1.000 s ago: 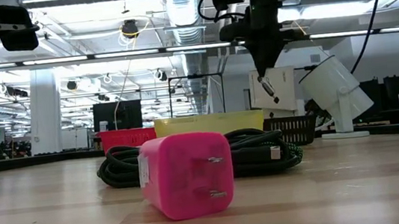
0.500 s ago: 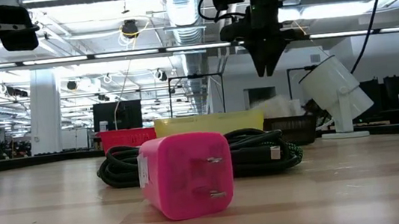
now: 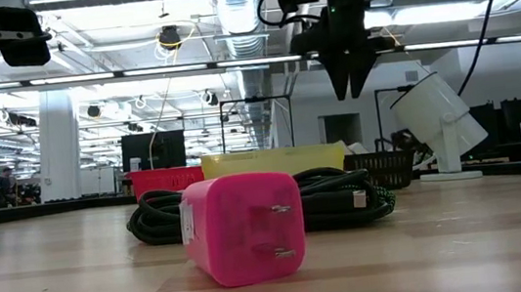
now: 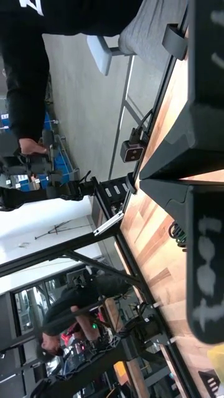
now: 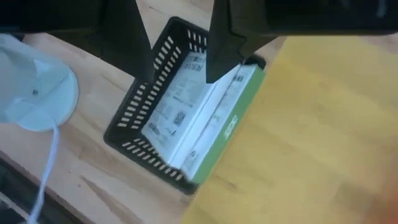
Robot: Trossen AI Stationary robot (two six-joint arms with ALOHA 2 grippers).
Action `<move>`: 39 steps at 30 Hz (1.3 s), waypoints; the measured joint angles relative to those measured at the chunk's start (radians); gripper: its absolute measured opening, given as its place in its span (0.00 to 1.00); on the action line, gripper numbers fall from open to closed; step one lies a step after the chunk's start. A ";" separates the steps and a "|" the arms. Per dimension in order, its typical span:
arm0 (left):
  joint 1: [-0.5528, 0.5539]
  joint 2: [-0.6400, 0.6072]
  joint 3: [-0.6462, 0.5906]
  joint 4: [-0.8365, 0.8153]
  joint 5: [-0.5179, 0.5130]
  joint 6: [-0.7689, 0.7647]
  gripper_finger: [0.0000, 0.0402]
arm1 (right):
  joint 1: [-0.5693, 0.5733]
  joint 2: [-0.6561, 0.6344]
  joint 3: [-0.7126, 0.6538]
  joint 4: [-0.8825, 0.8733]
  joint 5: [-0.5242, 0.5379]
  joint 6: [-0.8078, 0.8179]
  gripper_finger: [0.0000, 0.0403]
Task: Pick and place items into bin
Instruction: Put the pink charger adapter into the red bin
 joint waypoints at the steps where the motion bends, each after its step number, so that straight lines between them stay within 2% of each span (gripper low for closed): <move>1: 0.000 0.000 0.000 0.000 0.000 0.000 0.00 | 0.006 0.000 0.000 -0.005 -0.016 -0.026 0.36; 6: 0.000 0.000 0.000 0.000 0.000 0.000 0.00 | 0.048 0.000 0.000 -0.060 -0.133 -0.130 0.35; 10: 0.000 0.000 0.000 0.000 0.000 0.000 0.00 | 0.103 0.000 0.000 -0.123 -0.210 -0.143 0.34; 17: 0.000 0.000 0.000 0.000 0.000 0.000 0.00 | 0.251 -0.001 0.000 -0.188 -0.217 -0.078 0.35; 25: 0.000 0.000 0.000 0.000 0.000 0.000 0.00 | 0.454 -0.001 0.000 -0.172 -0.149 -0.024 0.34; 27: 0.000 0.000 0.000 0.000 0.000 0.000 0.00 | 0.511 -0.001 0.000 -0.131 -0.101 0.024 0.34; 32: 0.000 0.000 0.000 0.000 0.000 0.000 0.00 | 0.637 -0.001 -0.003 0.039 0.096 0.072 0.34; 37: 0.000 0.000 0.000 0.000 0.000 0.000 0.00 | 0.744 -0.001 -0.005 0.262 0.159 0.083 0.34; 39: 0.000 0.000 0.000 0.000 0.000 0.000 0.00 | 0.779 -0.001 -0.005 0.334 0.194 0.042 0.34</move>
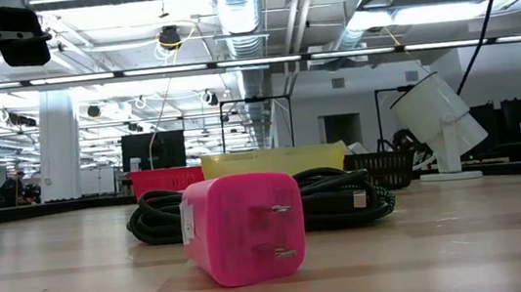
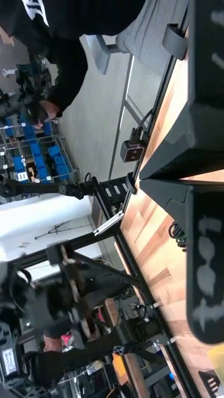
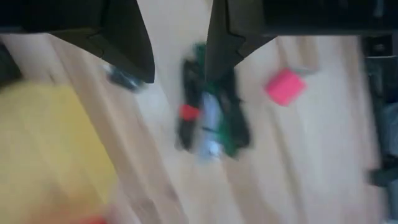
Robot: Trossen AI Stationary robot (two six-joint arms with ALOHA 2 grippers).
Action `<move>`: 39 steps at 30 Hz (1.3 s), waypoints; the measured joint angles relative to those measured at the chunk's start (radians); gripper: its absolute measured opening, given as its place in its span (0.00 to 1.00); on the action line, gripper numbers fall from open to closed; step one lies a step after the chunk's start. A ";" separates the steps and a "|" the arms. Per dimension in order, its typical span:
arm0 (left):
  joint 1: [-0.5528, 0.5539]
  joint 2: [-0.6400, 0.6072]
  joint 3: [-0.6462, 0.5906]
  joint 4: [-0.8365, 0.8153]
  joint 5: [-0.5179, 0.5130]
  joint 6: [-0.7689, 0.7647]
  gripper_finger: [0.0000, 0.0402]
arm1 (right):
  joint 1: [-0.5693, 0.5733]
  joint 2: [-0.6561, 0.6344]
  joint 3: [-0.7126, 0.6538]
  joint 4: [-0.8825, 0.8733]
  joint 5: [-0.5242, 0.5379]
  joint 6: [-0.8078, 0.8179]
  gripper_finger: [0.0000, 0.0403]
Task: Pick and place items into bin
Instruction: Put the pink charger adapter into the red bin
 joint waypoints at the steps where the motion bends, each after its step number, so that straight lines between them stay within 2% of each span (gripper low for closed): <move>1: 0.000 0.000 0.000 0.000 0.000 0.000 0.00 | 0.017 0.005 0.000 0.026 0.024 -0.038 0.34; 5: 0.000 0.000 0.000 0.000 0.000 0.000 0.00 | 0.065 0.028 -0.002 0.040 0.085 -0.177 0.34; 10: 0.000 0.000 0.000 0.001 0.003 -0.049 0.00 | 0.067 0.066 -0.001 0.002 0.115 -0.223 0.34; 16: 0.000 0.000 0.000 0.043 0.003 -0.044 0.00 | -0.018 0.089 0.002 -0.074 0.157 -0.255 0.33; 20: 0.000 0.000 0.000 0.107 0.004 -0.021 0.00 | -0.113 0.074 -0.001 -0.098 0.124 -0.345 0.34; 23: 0.000 0.000 0.000 0.144 -0.006 -0.019 0.00 | -0.192 0.016 -0.002 -0.079 -0.018 -0.516 0.34; 26: 0.000 0.000 0.000 0.175 -0.090 -0.026 0.00 | -0.300 -0.073 -0.002 -0.042 -0.325 -0.745 0.34; 28: 0.000 0.000 0.006 0.164 -0.195 -0.031 0.00 | -0.393 -0.137 0.000 -0.031 -0.545 -0.869 0.34; 30: 0.000 0.004 0.015 0.131 -0.318 -0.042 0.00 | -0.492 -0.202 0.000 -0.059 -0.706 -0.934 0.34; 33: 0.001 0.015 0.025 0.164 -0.456 -0.050 0.00 | -0.623 -0.270 0.000 -0.087 -0.829 -0.972 0.33; 37: 0.000 0.054 0.025 0.158 -0.507 -0.050 0.00 | -0.728 -0.307 -0.009 -0.132 -0.984 -1.035 0.33; 39: 0.000 0.092 0.025 0.174 -0.518 -0.062 0.00 | -0.766 -0.337 -0.058 -0.113 -1.072 -1.059 0.34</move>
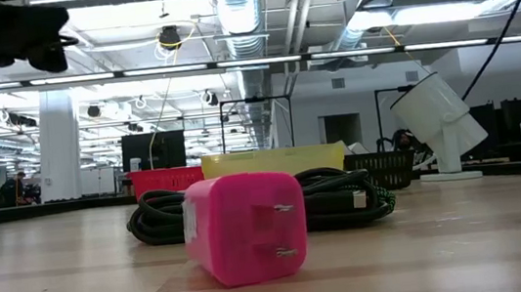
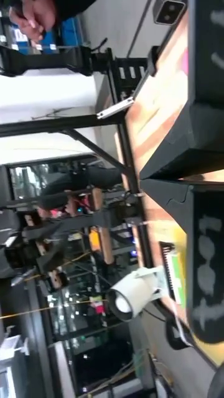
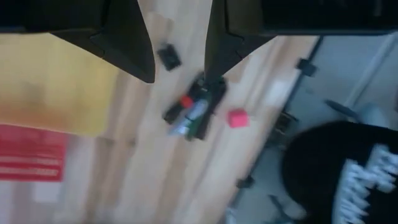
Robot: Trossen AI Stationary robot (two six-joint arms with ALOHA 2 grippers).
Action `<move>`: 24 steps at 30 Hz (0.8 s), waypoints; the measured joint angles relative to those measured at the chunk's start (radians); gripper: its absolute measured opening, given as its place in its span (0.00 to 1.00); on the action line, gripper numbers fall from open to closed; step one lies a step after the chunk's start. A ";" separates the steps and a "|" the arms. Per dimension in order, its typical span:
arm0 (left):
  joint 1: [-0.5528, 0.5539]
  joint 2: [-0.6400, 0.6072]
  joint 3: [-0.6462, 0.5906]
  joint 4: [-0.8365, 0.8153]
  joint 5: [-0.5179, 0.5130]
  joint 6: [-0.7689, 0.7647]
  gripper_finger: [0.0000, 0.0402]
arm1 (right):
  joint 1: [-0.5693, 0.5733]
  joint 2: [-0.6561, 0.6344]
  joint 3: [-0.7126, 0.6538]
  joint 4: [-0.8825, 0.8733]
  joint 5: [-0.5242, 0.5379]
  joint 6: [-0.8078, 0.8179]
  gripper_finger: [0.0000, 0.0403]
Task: Pick and place items into bin
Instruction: Put the pink charger adapter into the red bin
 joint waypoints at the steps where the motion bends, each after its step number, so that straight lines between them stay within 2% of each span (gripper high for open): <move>1: 0.000 0.023 0.001 0.013 -0.004 -0.006 0.00 | -0.014 -0.019 -0.036 0.023 -0.041 -0.003 0.34; 3: 0.000 0.084 0.020 0.021 -0.005 -0.008 0.00 | -0.035 -0.061 -0.129 0.066 -0.082 0.003 0.34; 7: 0.000 0.238 0.126 0.002 -0.054 -0.002 0.00 | -0.052 -0.151 -0.338 0.217 -0.083 0.102 0.33; 12: 0.000 0.463 0.312 -0.176 -0.133 0.082 0.04 | -0.036 -0.254 -0.539 0.419 -0.082 0.202 0.33; 19: 0.008 0.717 0.531 -0.334 -0.187 0.185 0.18 | 0.021 -0.343 -0.649 0.530 -0.081 0.212 0.33; 24: 0.038 0.854 0.703 -0.531 -0.181 0.165 0.28 | 0.082 -0.363 -0.704 0.593 -0.082 0.225 0.33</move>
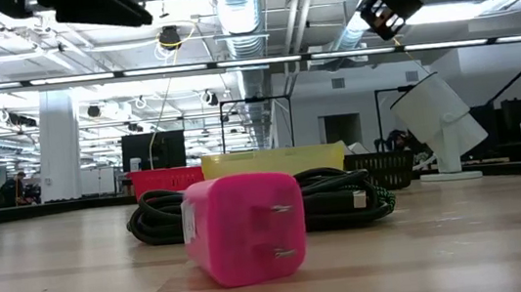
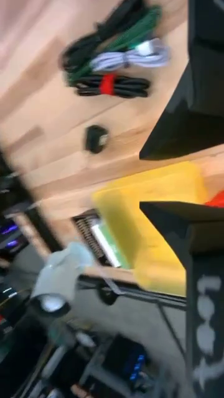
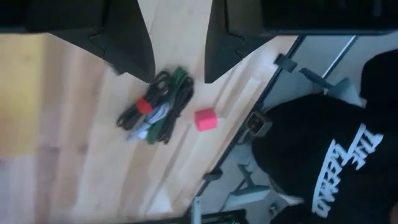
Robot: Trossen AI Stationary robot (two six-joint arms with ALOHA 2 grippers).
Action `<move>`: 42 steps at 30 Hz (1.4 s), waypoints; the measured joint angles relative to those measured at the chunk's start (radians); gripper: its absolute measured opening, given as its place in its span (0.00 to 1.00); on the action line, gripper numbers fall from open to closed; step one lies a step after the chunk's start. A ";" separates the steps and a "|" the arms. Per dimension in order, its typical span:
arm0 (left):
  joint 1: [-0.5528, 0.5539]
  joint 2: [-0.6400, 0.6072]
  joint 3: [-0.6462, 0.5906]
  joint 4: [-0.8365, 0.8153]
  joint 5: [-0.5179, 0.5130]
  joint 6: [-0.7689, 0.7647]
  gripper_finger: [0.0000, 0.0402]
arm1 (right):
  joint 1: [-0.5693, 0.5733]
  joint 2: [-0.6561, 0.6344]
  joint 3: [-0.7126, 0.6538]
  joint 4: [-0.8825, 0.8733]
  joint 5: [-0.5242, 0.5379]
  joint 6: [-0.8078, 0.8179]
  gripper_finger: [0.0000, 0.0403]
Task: Pick and place items into bin
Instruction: Put the pink charger adapter into the red bin
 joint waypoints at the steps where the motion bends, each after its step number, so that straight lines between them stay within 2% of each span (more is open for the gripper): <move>1: 0.002 0.026 0.031 -0.043 0.001 -0.005 0.30 | 0.013 0.001 -0.007 0.018 0.000 0.016 0.33; 4: 0.002 0.095 0.112 -0.145 0.028 0.004 0.33 | 0.051 0.002 -0.030 0.074 0.001 0.087 0.33; 9: 0.002 0.192 0.220 -0.288 0.188 0.112 0.34 | 0.114 0.002 -0.061 0.147 0.009 0.203 0.33; 14: 0.002 0.262 0.266 -0.291 0.315 0.229 0.31 | 0.166 -0.006 -0.061 0.108 0.086 0.264 0.33; 17: 0.001 0.302 0.277 -0.283 0.356 0.286 0.30 | 0.166 -0.030 -0.061 0.055 0.089 0.216 0.33; 24: -0.031 0.409 0.281 -0.161 0.361 0.308 0.30 | 0.069 -0.174 -0.061 -0.054 0.082 0.103 0.33; 30: -0.066 0.543 0.399 -0.248 0.360 0.292 0.30 | -0.030 -0.286 -0.060 -0.173 0.069 0.008 0.33; 37: -0.095 0.708 0.607 -0.451 0.358 0.289 0.30 | -0.070 -0.276 -0.060 -0.173 0.029 0.002 0.33; 42: -0.117 0.773 0.707 -0.490 0.350 0.295 0.30 | -0.070 -0.214 -0.060 -0.175 0.026 0.003 0.33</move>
